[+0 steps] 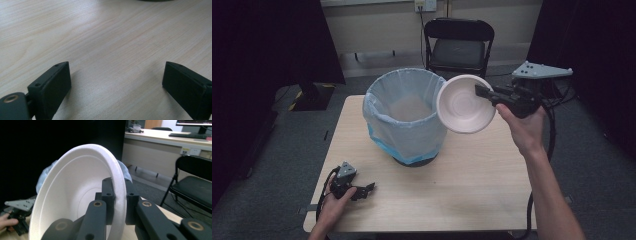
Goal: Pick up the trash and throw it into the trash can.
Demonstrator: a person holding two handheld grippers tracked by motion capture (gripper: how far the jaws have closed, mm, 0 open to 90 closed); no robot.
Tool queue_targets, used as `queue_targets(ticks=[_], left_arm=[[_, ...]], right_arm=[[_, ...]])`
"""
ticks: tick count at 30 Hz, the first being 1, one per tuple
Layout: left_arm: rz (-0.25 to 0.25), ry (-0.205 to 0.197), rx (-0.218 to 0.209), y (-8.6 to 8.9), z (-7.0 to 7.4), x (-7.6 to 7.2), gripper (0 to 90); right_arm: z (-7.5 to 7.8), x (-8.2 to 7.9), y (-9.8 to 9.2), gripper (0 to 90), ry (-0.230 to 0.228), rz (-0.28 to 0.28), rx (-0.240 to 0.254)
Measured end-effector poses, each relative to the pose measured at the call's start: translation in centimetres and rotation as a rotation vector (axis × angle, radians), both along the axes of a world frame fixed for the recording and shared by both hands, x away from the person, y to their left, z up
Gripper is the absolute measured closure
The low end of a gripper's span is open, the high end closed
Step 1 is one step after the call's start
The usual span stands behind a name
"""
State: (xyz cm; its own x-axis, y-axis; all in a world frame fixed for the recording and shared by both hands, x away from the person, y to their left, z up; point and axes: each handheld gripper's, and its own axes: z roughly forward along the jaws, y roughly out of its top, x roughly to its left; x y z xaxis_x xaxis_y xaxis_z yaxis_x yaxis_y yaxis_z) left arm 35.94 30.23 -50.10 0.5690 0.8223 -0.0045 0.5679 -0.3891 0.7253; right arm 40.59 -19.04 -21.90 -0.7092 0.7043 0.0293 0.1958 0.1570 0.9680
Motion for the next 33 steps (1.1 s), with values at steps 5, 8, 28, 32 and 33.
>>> queue_targets(ticks=[5,8,28,32,33], left_arm=[[-0.001,0.0,0.0,0.0,0.0,0.0,7.9],[-0.002,0.0,0.0,0.0,0.0,0.0,7.9],[-0.004,0.0,0.0,0.0,0.0,0.0,7.9],[-0.005,0.0,0.0,0.0,0.0,0.0,7.9],[-0.005,-0.001,-0.001,0.0,0.0,0.0,7.9]], right_arm=[[0.9,1.0,2.1,83.0,-0.014,0.033,0.018],[1.1,1.6,3.3,83.1,-0.023,0.043,0.017],[0.5,7.4,9.1,83.1,0.043,0.056,0.022],[-0.2,8.9,10.2,83.0,0.071,0.047,0.009],[-0.3,9.1,10.3,83.0,0.079,0.046,0.005]])
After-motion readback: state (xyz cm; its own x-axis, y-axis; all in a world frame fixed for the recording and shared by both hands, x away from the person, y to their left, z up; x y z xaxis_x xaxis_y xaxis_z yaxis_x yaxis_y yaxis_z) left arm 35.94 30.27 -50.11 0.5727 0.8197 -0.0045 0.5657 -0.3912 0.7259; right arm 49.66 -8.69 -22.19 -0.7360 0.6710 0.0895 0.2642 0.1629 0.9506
